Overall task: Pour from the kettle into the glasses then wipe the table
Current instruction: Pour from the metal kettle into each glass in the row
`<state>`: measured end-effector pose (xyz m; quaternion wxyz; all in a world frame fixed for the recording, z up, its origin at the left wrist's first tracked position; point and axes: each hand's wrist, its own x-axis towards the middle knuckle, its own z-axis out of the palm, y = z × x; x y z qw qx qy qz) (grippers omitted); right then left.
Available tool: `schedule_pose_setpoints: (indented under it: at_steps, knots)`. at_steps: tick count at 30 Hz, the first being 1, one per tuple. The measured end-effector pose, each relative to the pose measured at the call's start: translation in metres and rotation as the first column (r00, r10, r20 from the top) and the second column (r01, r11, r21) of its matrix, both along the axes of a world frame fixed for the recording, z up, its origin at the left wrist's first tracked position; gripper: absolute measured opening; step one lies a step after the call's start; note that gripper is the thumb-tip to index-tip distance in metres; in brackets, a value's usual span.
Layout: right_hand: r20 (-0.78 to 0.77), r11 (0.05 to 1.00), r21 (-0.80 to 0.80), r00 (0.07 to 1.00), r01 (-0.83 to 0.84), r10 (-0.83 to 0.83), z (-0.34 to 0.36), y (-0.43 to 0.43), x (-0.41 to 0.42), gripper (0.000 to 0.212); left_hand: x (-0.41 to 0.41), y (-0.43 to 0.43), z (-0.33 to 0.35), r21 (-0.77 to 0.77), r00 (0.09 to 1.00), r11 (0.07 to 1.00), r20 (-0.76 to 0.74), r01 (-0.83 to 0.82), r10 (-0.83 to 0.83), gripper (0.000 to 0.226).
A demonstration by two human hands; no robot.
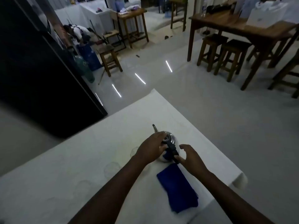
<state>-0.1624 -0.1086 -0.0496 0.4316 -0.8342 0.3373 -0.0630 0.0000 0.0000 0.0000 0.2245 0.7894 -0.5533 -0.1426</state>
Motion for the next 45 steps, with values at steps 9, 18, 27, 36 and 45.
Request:
schedule_pose_setpoints:
  at_steps: [9,18,27,36,45]
  knots:
    - [0.003,0.957,0.273,0.994,-0.101,0.105,-0.02,-0.006,0.014,0.02,0.009,-0.017,-0.027,0.111,1.0,0.994,-0.004,-0.013,0.013,0.066]
    - [0.109,0.907,0.42,0.994,-0.026,-0.022,-0.026,-0.001,0.022,0.009,0.015,-0.021,-0.028,0.098,0.999,0.995,0.037,-0.012,0.008,0.058]
    - [0.149,0.907,0.413,0.977,0.078,-0.152,-0.029,-0.002,0.024,0.012,0.013,-0.021,-0.033,0.056,0.996,0.998,0.09,-0.006,0.001,0.052]
    - [0.171,0.902,0.42,0.968,0.098,-0.184,-0.015,-0.01,0.021,0.015,0.006,-0.017,-0.034,0.08,0.995,0.996,0.085,0.045,-0.052,0.076]
    - [0.201,0.951,0.301,0.969,0.078,-0.143,0.023,-0.011,0.004,0.022,-0.016,-0.007,0.004,0.033,0.979,0.995,0.178,0.097,-0.101,0.068]
